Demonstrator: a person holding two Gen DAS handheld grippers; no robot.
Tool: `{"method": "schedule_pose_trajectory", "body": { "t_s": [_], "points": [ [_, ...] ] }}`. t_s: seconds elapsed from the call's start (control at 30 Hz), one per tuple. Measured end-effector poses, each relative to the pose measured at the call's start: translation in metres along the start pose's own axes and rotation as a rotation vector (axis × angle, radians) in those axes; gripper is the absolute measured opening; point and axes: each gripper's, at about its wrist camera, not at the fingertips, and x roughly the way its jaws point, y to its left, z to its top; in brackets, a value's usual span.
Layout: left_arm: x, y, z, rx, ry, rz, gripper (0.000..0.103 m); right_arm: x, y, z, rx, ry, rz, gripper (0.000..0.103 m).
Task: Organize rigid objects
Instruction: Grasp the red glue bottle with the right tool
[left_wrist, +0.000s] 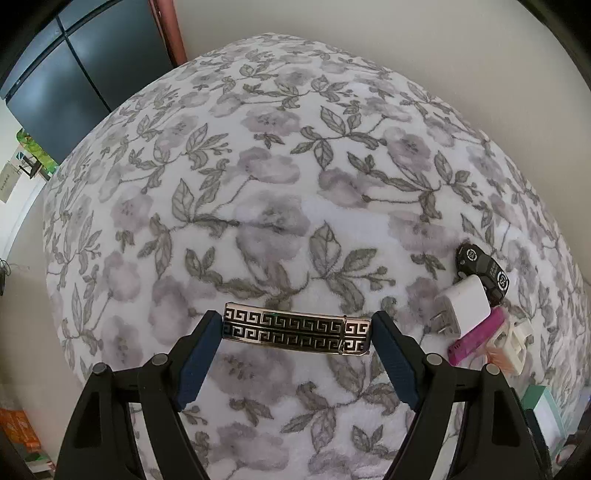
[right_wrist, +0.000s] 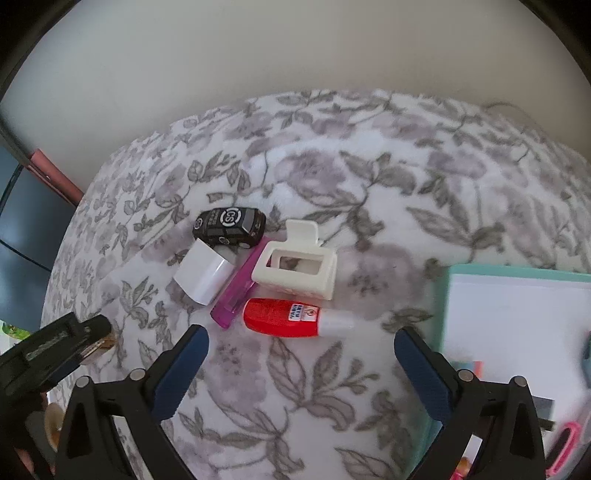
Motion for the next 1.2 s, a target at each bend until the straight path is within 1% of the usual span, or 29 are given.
{"method": "schedule_pose_trajectory", "body": {
  "t_s": [0.03,0.2,0.3,0.4,0.47,0.67,0.83,1.0,1.07,1.2],
  "points": [
    [0.003,0.002,0.001,0.000,0.002,-0.003,0.083,0.004,0.000,0.001,0.006,0.006,-0.001,0.098],
    [0.010,-0.003,0.001,0.000,0.029,-0.029,0.083,0.020,0.004,0.004,0.005,0.025,-0.010,0.096],
    [0.012,-0.005,0.002,0.005,0.033,-0.032,0.083,0.027,0.007,0.005,0.000,0.034,-0.018,0.089],
    [0.012,-0.006,0.004,0.011,0.031,-0.036,0.083,0.037,0.011,0.007,-0.011,0.042,-0.058,0.080],
    [0.013,-0.007,0.004,0.013,0.031,-0.037,0.083,0.038,0.011,0.008,-0.011,0.038,-0.061,0.080],
    [0.011,-0.009,0.004,0.025,0.031,-0.040,0.083,0.033,0.007,0.004,-0.002,0.041,-0.036,0.080],
    [-0.005,-0.014,0.000,0.040,0.002,-0.032,0.083,0.014,-0.002,-0.004,0.015,0.035,-0.012,0.080],
    [-0.033,-0.020,-0.009,0.063,-0.047,-0.038,0.083,-0.022,-0.016,-0.014,0.040,-0.005,0.007,0.080],
    [-0.046,-0.025,-0.013,0.081,-0.071,-0.043,0.083,-0.037,-0.021,-0.017,0.044,-0.022,0.001,0.080],
    [-0.075,-0.034,-0.024,0.111,-0.124,-0.056,0.083,-0.079,-0.038,-0.026,0.062,-0.082,-0.034,0.080]
  ]
}}
